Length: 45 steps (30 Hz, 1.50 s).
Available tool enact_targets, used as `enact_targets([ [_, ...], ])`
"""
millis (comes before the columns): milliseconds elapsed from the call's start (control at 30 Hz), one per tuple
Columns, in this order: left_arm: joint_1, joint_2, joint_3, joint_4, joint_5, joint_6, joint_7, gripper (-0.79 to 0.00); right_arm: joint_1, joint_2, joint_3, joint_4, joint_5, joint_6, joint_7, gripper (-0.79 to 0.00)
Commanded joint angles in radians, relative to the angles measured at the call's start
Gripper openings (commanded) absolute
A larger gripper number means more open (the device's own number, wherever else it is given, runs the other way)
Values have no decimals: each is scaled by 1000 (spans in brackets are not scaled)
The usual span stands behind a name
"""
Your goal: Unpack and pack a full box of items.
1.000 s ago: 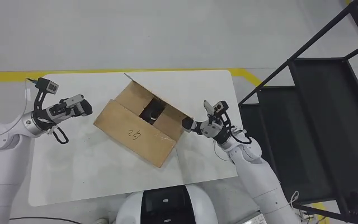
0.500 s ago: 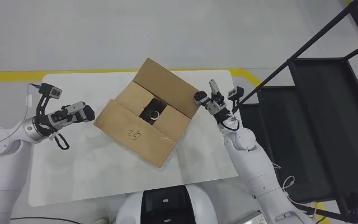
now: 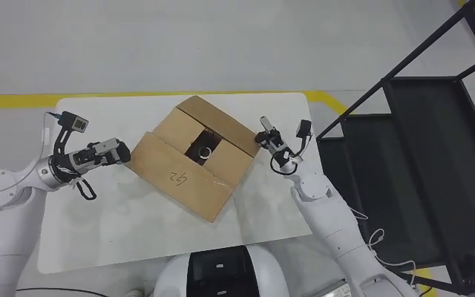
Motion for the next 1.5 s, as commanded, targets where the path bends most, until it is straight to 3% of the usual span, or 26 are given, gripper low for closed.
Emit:
enact_targets([
  [0, 3, 1, -13, 6, -7, -4, 5, 0, -35, 4, 13, -75, 22, -15, 34, 0],
  [167, 12, 4, -46, 19, -32, -12, 19, 0, -156, 21, 53, -303, -36, -46, 101, 0],
  [367, 25, 6, -73, 25, -55, -18, 27, 0, -263, 35, 38, -435, -113, 60, 201, 0],
  [667, 35, 7, -100, 22, -69, -20, 25, 0, -281, 36, -17, -382, -218, 72, 198, 0],
  [1033, 41, 9, -130, 23, -90, -26, 23, 0, -318, 38, -100, -458, -163, 25, 306, 0],
  [1233, 53, 9, -142, 22, -97, -32, 25, 0, -336, 39, -181, -522, -160, 72, 382, 0],
  [1467, 68, 9, -160, 27, -110, -41, 20, 0, -308, 30, -291, -476, -228, 134, 394, 0],
])
